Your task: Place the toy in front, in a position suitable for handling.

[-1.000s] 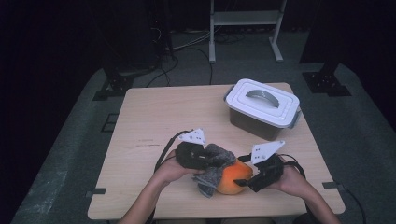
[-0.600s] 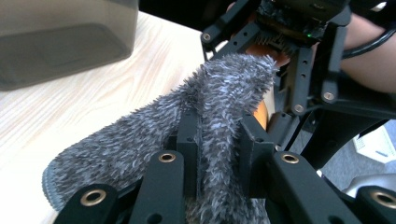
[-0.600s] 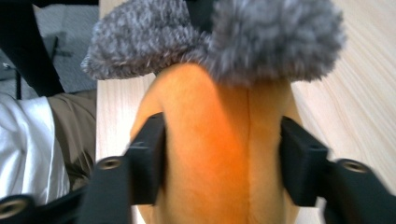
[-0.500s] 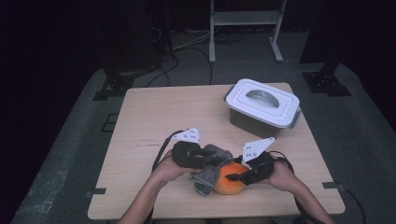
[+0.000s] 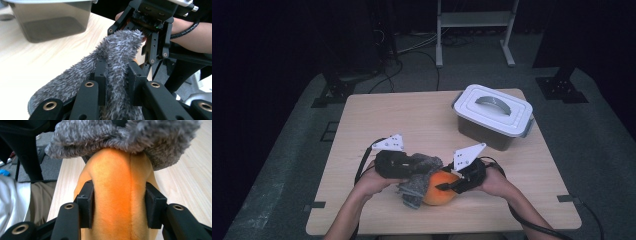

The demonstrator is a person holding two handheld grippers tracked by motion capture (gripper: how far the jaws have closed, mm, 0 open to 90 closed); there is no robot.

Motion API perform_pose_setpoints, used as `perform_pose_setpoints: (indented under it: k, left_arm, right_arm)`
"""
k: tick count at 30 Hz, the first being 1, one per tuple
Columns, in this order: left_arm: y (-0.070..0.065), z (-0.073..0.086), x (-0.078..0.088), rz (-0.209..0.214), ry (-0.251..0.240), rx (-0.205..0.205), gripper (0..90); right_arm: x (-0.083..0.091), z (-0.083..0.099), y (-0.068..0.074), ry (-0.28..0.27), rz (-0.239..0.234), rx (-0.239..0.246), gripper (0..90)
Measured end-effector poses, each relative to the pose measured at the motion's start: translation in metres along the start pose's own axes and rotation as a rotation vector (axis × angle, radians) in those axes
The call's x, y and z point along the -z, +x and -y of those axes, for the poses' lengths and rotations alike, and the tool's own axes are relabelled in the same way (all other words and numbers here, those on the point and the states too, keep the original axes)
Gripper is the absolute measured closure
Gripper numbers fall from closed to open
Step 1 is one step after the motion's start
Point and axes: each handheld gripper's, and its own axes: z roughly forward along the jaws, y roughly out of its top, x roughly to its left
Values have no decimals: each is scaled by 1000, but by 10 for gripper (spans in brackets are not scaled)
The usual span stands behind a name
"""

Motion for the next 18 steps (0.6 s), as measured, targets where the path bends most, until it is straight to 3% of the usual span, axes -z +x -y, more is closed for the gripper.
perform_pose_setpoints:
  k: [4, 7, 10, 15, 18]
  left_arm:
    - [4, 5, -6, 37, -29, 33, 734]
    - [4, 4, -10, 39, -24, 29, 734]
    - [3, 5, -15, 38, 8, 20, 734]
    - [4, 13, -28, 68, 22, 45, 734]
    - [4, 13, -34, 69, 26, 42, 734]
  right_arm:
    - [6, 9, 1, 7, -3, 23, 494]
    - [13, 16, 2, 14, 12, 33, 483]
    - [21, 28, 2, 4, 19, 18, 481]
    - [32, 45, 2, -4, 35, 0, 465]
    - [36, 50, 1, 1, 42, -32, 393]
